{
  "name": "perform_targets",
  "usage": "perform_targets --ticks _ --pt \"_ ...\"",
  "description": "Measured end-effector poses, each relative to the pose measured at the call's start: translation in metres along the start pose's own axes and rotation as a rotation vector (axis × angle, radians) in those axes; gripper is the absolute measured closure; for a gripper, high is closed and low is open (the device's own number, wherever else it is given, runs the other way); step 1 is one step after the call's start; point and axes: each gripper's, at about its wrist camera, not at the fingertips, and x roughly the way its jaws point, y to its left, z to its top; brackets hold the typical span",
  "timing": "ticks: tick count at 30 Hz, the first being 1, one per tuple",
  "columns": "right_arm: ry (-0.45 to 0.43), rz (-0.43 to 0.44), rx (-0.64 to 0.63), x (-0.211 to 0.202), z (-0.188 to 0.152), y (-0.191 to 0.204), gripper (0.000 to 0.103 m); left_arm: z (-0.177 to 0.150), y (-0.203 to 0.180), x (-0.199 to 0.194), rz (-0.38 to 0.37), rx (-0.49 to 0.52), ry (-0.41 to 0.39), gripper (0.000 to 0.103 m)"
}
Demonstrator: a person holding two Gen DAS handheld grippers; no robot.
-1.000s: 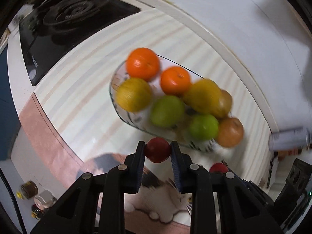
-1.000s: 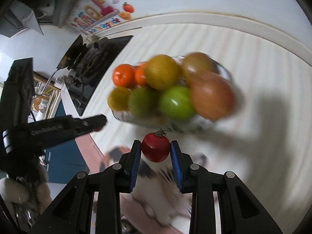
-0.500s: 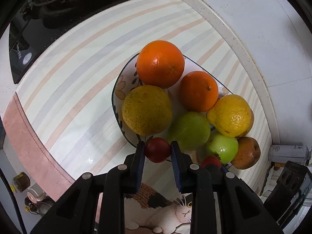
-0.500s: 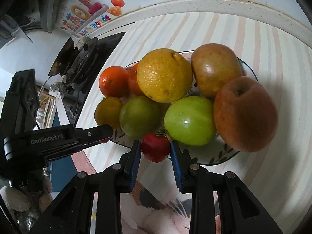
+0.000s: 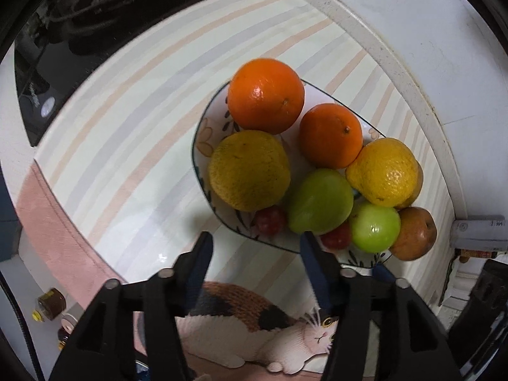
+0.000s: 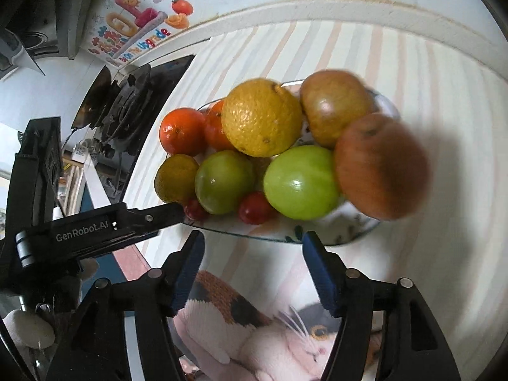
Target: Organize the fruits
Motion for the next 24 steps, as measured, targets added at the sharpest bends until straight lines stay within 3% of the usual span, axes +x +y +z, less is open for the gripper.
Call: perform_targets --ticks 2,3,4,13,24 --pt "-0.02 -0.037 -0.02 -0.015 -0.005 0.002 0.013 -0.005 -0.001 -0.009 0.025 0.026 -0.019 0.029" --pt "-0.033 -0.088 -0.042 -0.025 -0.008 0.005 0.012 -0.009 -0.001 -0.015 0.044 0.043 -0.034 0.019" --pt "-0.041 -0.111 -0.053 -0.031 -0.012 0.006 0.011 -0.014 -0.001 -0.02 0.054 0.056 -0.045 0.016" --pt "-0.162 -0.271 -0.13 -0.098 -0.042 0.022 0.007 -0.068 -0.008 -0.077 0.178 0.156 -0.211 0.012" --pt "-0.239 -0.263 -0.209 -0.174 -0.077 0.031 0.007 -0.135 -0.027 -0.152 0.227 0.141 -0.414 0.012"
